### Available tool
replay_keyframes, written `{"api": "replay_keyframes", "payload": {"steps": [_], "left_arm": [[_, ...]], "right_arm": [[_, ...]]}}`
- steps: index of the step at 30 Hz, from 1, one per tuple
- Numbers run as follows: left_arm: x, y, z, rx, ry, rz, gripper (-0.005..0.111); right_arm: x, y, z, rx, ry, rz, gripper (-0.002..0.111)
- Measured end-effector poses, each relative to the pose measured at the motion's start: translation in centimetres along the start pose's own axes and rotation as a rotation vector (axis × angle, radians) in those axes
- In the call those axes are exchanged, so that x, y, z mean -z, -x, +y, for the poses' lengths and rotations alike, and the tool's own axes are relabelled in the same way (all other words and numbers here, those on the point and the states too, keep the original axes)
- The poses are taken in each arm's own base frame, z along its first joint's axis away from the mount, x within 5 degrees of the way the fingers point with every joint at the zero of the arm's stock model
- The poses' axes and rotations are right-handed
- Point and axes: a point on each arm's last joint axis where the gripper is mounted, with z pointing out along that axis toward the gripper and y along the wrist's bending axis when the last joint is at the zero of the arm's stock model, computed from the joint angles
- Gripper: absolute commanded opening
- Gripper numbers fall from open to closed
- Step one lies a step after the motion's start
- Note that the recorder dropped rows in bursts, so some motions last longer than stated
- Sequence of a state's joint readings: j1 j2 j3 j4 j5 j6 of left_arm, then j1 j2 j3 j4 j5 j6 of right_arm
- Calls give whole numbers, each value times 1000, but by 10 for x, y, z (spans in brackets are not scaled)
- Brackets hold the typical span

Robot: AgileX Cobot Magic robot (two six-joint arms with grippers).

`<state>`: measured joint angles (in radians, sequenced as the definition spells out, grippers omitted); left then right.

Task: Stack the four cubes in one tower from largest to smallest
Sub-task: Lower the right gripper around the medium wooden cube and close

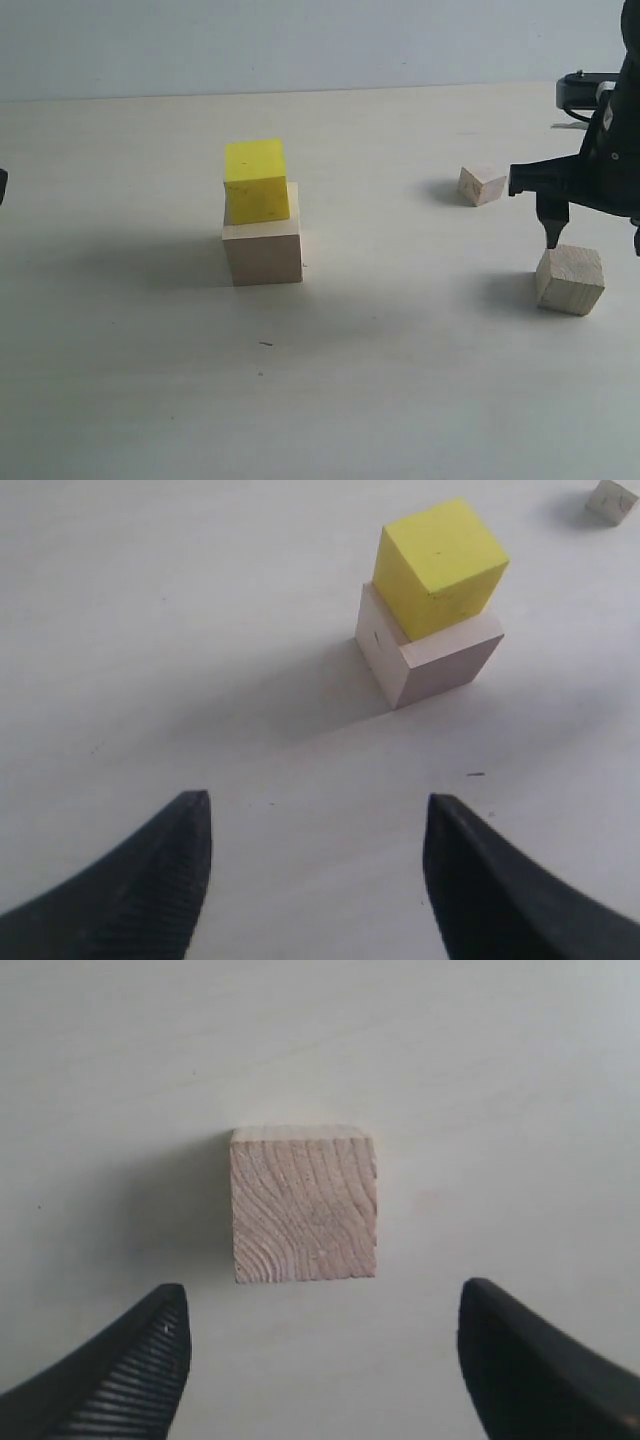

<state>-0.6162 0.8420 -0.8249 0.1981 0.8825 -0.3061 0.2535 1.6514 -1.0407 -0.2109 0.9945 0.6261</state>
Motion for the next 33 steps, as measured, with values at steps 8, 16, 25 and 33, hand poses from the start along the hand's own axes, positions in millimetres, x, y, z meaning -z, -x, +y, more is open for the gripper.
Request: {"api": "replay_keyframes", "payload": {"steps": [8,16,25,33], "left_arm": [[0,-1,-1,11,-9,9,61],[0,-1,-1,14,-12,10,61],[0,-1,-1,14,-12,10,61],[0,-1,-1,15,-14,10,61]], "right_arm": [[-9,15,-11,-52,25,-19,70],[-12,21,-31,-33,52,25,70],[-11,22,-23,-35,139,22,70],[-20,23,-21,-32,132,46,70]]}}
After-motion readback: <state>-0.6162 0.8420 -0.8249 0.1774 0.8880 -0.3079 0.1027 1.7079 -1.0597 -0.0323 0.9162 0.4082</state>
